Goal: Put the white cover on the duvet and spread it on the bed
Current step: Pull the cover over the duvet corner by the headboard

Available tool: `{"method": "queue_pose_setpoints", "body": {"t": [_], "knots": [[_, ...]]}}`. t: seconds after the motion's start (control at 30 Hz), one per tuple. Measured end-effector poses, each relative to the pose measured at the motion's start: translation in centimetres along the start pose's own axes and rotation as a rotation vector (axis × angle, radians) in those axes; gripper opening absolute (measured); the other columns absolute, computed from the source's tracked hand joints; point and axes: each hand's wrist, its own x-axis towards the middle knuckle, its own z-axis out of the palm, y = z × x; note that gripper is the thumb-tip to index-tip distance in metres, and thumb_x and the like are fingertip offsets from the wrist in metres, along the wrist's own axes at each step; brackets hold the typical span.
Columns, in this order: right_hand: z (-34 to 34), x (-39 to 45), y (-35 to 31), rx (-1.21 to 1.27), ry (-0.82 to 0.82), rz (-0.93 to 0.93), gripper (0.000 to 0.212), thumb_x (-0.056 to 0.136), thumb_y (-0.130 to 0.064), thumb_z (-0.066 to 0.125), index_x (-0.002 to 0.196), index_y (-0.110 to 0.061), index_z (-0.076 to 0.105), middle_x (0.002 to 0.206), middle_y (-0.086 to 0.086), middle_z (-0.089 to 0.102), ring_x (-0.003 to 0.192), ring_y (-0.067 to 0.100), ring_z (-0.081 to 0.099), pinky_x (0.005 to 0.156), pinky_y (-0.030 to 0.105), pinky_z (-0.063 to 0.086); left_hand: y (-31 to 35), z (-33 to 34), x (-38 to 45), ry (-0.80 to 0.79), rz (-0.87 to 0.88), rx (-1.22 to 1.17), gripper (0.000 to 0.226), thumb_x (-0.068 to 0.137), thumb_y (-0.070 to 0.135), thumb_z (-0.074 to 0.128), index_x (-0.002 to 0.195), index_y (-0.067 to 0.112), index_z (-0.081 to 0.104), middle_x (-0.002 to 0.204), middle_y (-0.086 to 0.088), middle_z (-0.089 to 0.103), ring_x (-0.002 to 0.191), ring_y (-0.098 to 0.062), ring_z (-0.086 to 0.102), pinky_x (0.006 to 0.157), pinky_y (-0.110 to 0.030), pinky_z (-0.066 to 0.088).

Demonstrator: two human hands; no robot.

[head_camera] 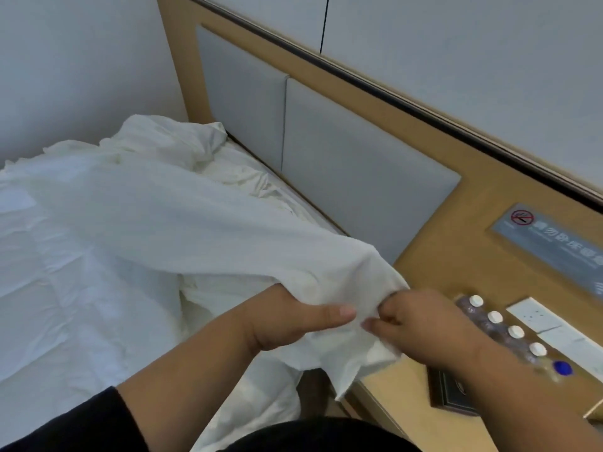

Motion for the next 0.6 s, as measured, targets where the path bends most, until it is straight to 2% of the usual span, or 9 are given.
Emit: {"method": "queue_pose_setpoints", "body": {"t": [0.1, 0.17, 0.23, 0.3, 0.33, 0.4, 0.43, 0.53, 0.6], "knots": [[-2.6, 2.0, 3.6, -0.175, 0.388, 0.039, 0.036, 0.090, -0.052, 0.052, 0.062, -0.029, 0.050, 0.063, -0.009, 0.044, 0.066, 0.014, 0.048, 0.068, 0.032, 0.036, 3.2, 1.3, 1.9, 0.059, 0.106, -0.093, 0.038, 0.073, 0.048, 0.083, 0.103, 0.025, 0.077, 0.099, 0.011, 0.075, 0.097, -0.009, 0.069, 0.082, -0.026, 0.051], [-4.4, 1.9, 4.6, -0.010, 0.602, 0.051, 0.016, 0.090, -0.047, 0.059, 0.079, -0.035, 0.060, 0.075, -0.015, 0.046, 0.077, 0.011, 0.052, 0.076, 0.032, 0.035, 4.7, 1.6, 3.4, 0.012, 0.200, -0.318, 0.050, 0.070, 0.048, 0.085, 0.113, 0.026, 0.076, 0.117, 0.002, 0.072, 0.112, -0.017, 0.067, 0.091, -0.035, 0.054], [-5.0, 0.8, 3.0, 0.367, 0.703, -0.071, 0.015, 0.090, -0.051, 0.058, 0.091, -0.036, 0.060, 0.082, -0.019, 0.052, 0.084, 0.003, 0.054, 0.077, 0.025, 0.040, 5.6, 2.0, 4.5, 0.019, 0.252, -0.443, 0.060, 0.075, 0.044, 0.083, 0.126, 0.016, 0.068, 0.131, -0.009, 0.064, 0.124, -0.026, 0.060, 0.100, -0.039, 0.052], [-4.3, 0.2, 0.0, 0.671, 0.573, -0.148, 0.030, 0.083, -0.061, 0.065, 0.099, -0.038, 0.055, 0.090, -0.020, 0.055, 0.090, 0.000, 0.054, 0.074, 0.016, 0.042, 5.3, 2.7, 5.2, 0.030, 0.224, -0.345, 0.074, 0.078, 0.053, 0.078, 0.129, 0.003, 0.059, 0.125, -0.020, 0.059, 0.117, -0.032, 0.059, 0.099, -0.040, 0.051], [-3.4, 0.5, -1.2, 0.747, 0.474, -0.142, 0.039, 0.079, -0.064, 0.069, 0.103, -0.038, 0.052, 0.095, -0.021, 0.054, 0.093, -0.002, 0.053, 0.075, 0.015, 0.043, 4.8, 2.9, 5.2, 0.036, 0.185, -0.267, 0.079, 0.075, 0.060, 0.076, 0.124, 0.000, 0.059, 0.115, -0.019, 0.059, 0.107, -0.028, 0.061, 0.090, -0.033, 0.054], [-1.1, 1.9, -2.5, 0.808, 0.408, -0.089, 0.049, 0.073, -0.068, 0.070, 0.105, -0.037, 0.051, 0.099, -0.021, 0.053, 0.095, -0.002, 0.053, 0.077, 0.015, 0.044, 3.3, 2.4, 4.9, 0.125, 0.085, -0.110, 0.084, 0.065, 0.077, 0.073, 0.110, 0.006, 0.066, 0.103, -0.011, 0.065, 0.095, -0.015, 0.065, 0.078, -0.021, 0.052], [-0.1, 2.5, -2.8, 0.804, 0.431, -0.091, 0.046, 0.074, -0.069, 0.067, 0.103, -0.037, 0.053, 0.100, -0.022, 0.054, 0.097, -0.002, 0.053, 0.079, 0.015, 0.045, 2.1, 1.7, 4.6, 0.176, 0.041, -0.039, 0.086, 0.060, 0.084, 0.069, 0.108, 0.012, 0.070, 0.105, -0.005, 0.070, 0.099, -0.012, 0.067, 0.082, -0.020, 0.052], [3.2, 4.1, -3.4, 0.847, 0.434, -0.219, 0.006, 0.097, -0.040, 0.061, 0.095, -0.045, 0.059, 0.094, -0.022, 0.063, 0.098, 0.000, 0.059, 0.085, 0.018, 0.050, -0.4, 0.9, 3.2, 0.261, -0.107, 0.166, 0.084, 0.065, 0.092, 0.054, 0.110, 0.024, 0.072, 0.124, 0.003, 0.069, 0.121, -0.007, 0.060, 0.104, -0.024, 0.042], [5.6, 4.6, -3.5, 1.031, 0.253, -0.249, 0.022, 0.102, -0.025, 0.057, 0.090, -0.043, 0.064, 0.094, -0.015, 0.069, 0.097, 0.005, 0.065, 0.089, 0.027, 0.054, -2.2, 0.4, 2.1, 0.273, -0.178, 0.259, 0.068, 0.076, 0.085, 0.051, 0.108, 0.028, 0.070, 0.118, 0.012, 0.068, 0.114, 0.006, 0.060, 0.098, -0.015, 0.043]]}}
